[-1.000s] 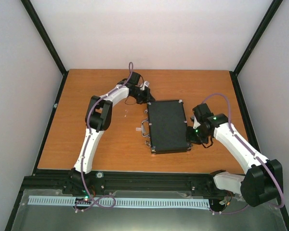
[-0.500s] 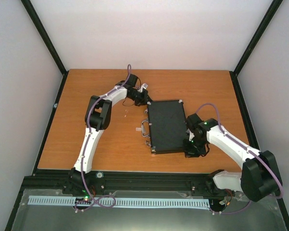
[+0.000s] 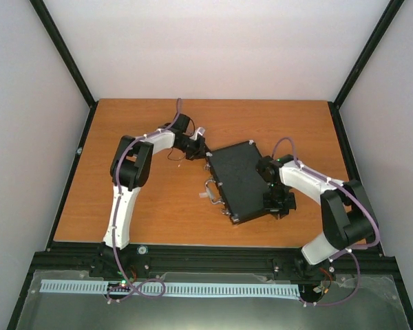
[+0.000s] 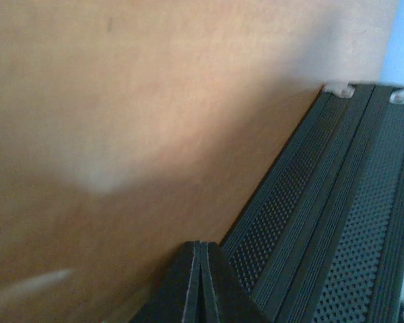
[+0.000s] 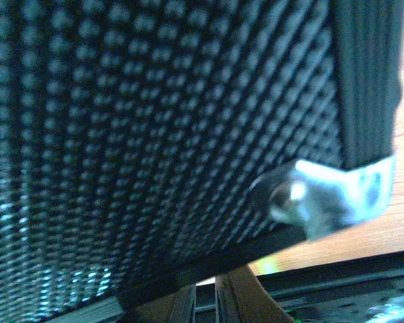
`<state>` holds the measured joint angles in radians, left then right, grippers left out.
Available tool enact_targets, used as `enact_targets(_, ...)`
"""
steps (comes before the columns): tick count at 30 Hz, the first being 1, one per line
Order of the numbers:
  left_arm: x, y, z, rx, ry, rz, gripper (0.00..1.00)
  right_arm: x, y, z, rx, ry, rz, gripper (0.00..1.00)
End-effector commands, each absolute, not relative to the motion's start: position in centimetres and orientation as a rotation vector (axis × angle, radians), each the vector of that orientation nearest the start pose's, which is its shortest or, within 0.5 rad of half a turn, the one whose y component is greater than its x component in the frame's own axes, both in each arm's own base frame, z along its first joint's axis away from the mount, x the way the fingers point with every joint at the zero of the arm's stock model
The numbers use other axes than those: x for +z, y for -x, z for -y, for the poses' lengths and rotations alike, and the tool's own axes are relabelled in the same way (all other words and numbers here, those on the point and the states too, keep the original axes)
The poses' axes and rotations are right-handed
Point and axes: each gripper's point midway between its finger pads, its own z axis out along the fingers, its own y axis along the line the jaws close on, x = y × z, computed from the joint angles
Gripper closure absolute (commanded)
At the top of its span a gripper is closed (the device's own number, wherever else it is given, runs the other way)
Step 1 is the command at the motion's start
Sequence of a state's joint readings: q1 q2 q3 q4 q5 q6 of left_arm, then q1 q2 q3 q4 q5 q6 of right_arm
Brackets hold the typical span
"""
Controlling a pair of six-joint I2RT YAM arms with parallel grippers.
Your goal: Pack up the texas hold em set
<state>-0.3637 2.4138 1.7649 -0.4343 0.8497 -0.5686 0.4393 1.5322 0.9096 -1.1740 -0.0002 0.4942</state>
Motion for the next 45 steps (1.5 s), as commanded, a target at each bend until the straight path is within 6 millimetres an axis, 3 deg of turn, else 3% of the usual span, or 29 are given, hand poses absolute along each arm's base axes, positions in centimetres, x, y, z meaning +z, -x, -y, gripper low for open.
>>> enact_targets(1,5.8,-37.5,35.4,-1.536,-0.283,-2.817,0.99,4.4,-26.7,-8.8,-0.149,-0.03,-3.042,0.87)
enact_targets(5,6.2,-31.9,36.5,-1.524,-0.415,-2.875,0.99,4.0,-30.4,-8.9,-0.147,0.023,-2.999,0.88)
enact_targets(10,5.7,-26.9,34.6,-1.475,-0.442,-2.955,0.99,4.0,-35.4,-11.2,-0.015,0.136,-2.947,0.9)
enact_targets(14,6.0,-24.1,32.4,-1.42,-0.462,-3.007,0.99,4.3,-39.2,-14.5,0.159,0.233,-2.906,0.91)
enact_targets(20,9.0,-22.6,30.6,-1.341,-0.461,-2.985,0.99,5.0,-42.7,-21.2,0.604,0.399,-2.841,0.93)
enact_targets(23,10.1,-22.8,28.9,-1.208,-0.417,-2.989,0.99,6.6,-43.5,-23.9,0.795,0.46,-2.779,0.95)
enact_targets(25,10.4,-23.3,27.3,-1.105,-0.371,-2.998,0.99,7.4,-44.2,-24.0,0.791,0.443,-2.759,0.95)
enact_targets(31,9.2,-25.7,19.2,-0.612,-0.21,-3.049,0.99,8.7,-45.8,-20.5,0.495,0.305,-2.732,0.95)
enact_targets(34,10.0,-26.9,16.0,-0.424,-0.156,-3.015,0.99,10.2,-46.9,-18.5,0.358,0.226,-2.672,0.96)
enact_targets(37,12.5,-28.8,15.0,-0.392,-0.117,-2.917,0.99,13.2,-47.7,-16.7,0.279,0.158,-2.592,0.96)
enact_targets(40,15.1,-31.6,14.7,-0.41,-0.072,-2.822,0.99,16.6,-47.1,-15.8,0.249,0.134,-2.529,0.96)
enact_targets(45,16.0,-37.0,15.9,-0.479,-0.05,-2.76,0.99,17.2,-43.0,-15.8,0.314,0.156,-2.584,0.97)
